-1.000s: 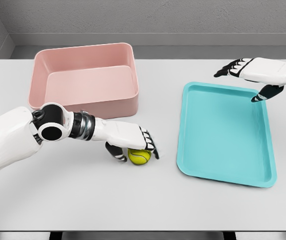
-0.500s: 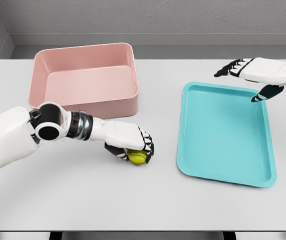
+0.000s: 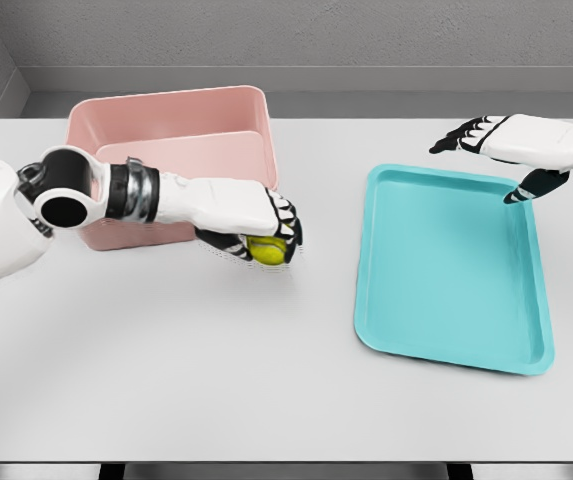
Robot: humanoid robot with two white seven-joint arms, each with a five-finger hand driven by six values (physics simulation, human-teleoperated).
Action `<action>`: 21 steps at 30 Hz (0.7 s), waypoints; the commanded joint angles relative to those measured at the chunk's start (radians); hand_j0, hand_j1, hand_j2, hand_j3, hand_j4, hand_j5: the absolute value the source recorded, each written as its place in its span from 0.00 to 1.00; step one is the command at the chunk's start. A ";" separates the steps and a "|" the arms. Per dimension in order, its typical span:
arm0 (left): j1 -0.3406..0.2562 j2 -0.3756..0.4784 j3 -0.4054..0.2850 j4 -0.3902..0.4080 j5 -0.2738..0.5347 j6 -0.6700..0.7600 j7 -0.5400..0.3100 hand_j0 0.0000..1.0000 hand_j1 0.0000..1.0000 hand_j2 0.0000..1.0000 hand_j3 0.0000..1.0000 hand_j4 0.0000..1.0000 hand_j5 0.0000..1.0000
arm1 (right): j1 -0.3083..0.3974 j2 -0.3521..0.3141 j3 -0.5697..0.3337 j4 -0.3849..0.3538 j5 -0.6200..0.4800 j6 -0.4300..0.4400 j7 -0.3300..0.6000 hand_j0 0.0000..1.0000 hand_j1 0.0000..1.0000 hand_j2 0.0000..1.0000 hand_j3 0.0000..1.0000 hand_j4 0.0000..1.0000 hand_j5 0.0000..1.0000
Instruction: Put the tennis from the blue tray into the pink basket with both arms
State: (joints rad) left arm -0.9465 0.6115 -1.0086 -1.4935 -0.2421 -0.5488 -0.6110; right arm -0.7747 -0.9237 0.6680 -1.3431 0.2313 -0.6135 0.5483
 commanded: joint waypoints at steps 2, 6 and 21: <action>-0.014 0.004 0.005 0.055 0.010 -0.006 0.000 0.51 0.51 0.51 0.51 0.51 0.51 | 0.000 -0.001 -0.001 -0.001 -0.006 0.003 -0.001 1.00 1.00 1.00 1.00 1.00 1.00; -0.067 0.004 0.005 0.118 0.026 -0.049 0.000 0.51 0.51 0.51 0.51 0.51 0.51 | 0.000 -0.001 -0.001 -0.001 -0.006 0.003 -0.001 1.00 1.00 1.00 1.00 1.00 1.00; -0.175 -0.047 0.036 0.430 0.027 -0.062 0.000 0.50 0.50 0.50 0.50 0.50 0.50 | 0.000 -0.004 -0.001 -0.001 -0.006 0.003 -0.001 1.00 1.00 1.00 1.00 1.00 1.00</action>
State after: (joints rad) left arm -1.1305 0.5772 -0.9769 -1.1237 -0.2191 -0.6142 -0.6119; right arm -0.7747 -0.9267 0.6680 -1.3436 0.2313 -0.6134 0.5481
